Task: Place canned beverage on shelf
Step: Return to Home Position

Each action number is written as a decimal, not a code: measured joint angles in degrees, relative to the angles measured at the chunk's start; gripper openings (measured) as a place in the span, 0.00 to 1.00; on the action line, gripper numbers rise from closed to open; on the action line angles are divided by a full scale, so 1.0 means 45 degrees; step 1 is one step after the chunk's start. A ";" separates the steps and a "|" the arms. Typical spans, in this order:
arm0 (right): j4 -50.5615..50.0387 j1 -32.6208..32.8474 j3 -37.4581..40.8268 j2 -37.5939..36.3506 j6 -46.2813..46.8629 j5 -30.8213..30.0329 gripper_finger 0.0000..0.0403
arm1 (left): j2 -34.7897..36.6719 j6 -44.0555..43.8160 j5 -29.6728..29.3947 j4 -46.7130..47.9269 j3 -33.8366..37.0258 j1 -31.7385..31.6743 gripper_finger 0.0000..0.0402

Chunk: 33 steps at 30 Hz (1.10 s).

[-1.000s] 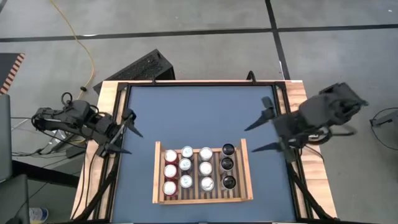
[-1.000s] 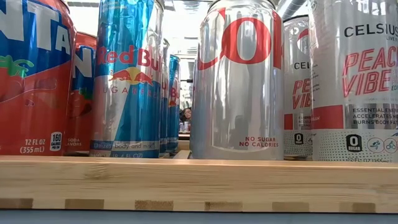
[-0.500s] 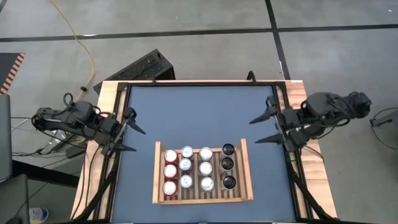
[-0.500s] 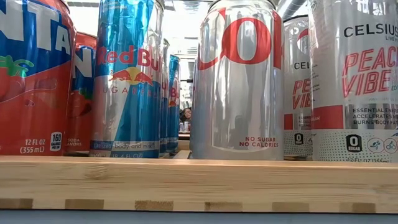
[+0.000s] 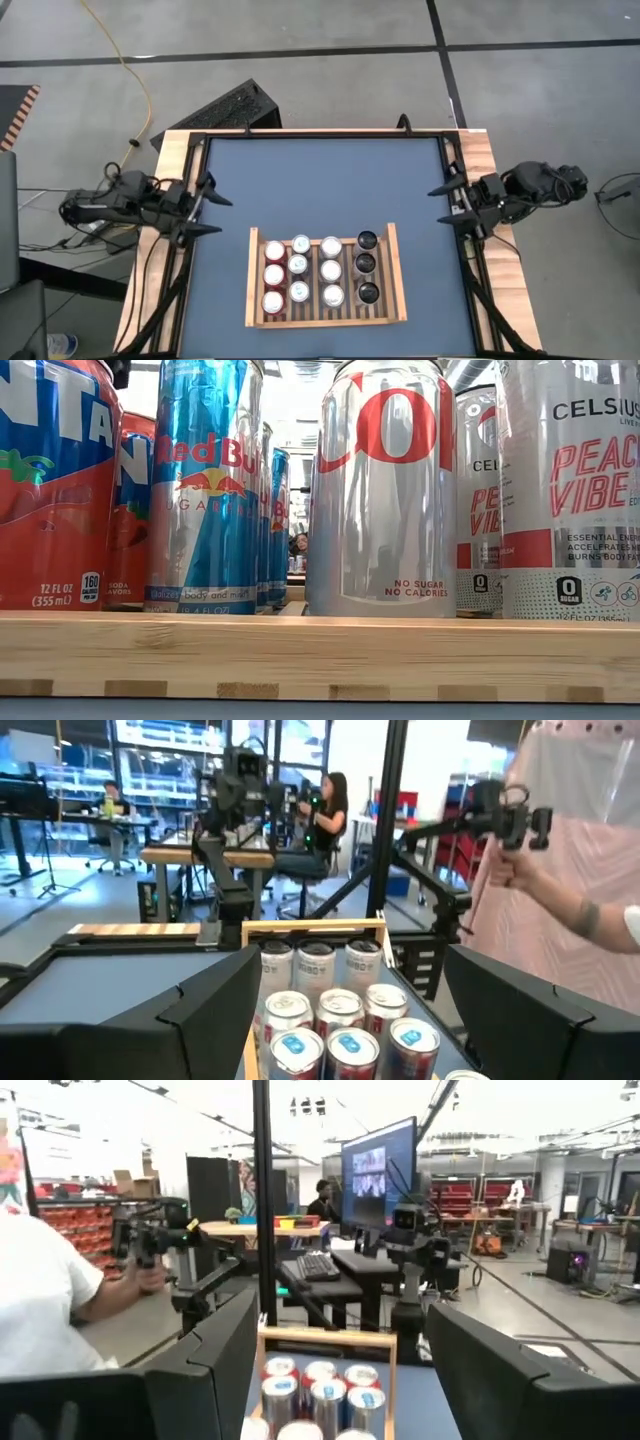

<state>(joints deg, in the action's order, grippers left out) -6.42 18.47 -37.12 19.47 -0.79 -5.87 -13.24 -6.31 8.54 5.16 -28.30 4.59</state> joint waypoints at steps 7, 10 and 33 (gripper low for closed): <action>0.0524 -0.0063 0.1950 -0.2184 0.0197 -0.0010 0.66 | 0.2418 -0.1163 -0.0311 -0.0214 0.1596 -0.0080 0.75; 0.0547 -0.0057 0.2798 -0.3200 0.0212 -0.0029 0.66 | 0.2954 -0.1669 -0.0339 -0.0308 0.2176 -0.0080 0.75; 0.3132 -0.0081 0.6639 -0.4290 0.1179 -0.1044 0.66 | 0.2906 -0.1491 -0.1175 -0.3173 0.6155 -0.0027 0.75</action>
<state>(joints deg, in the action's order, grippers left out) 7.68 18.11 -7.24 0.16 4.51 -10.57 -0.16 -13.01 3.26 -9.12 -0.60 4.47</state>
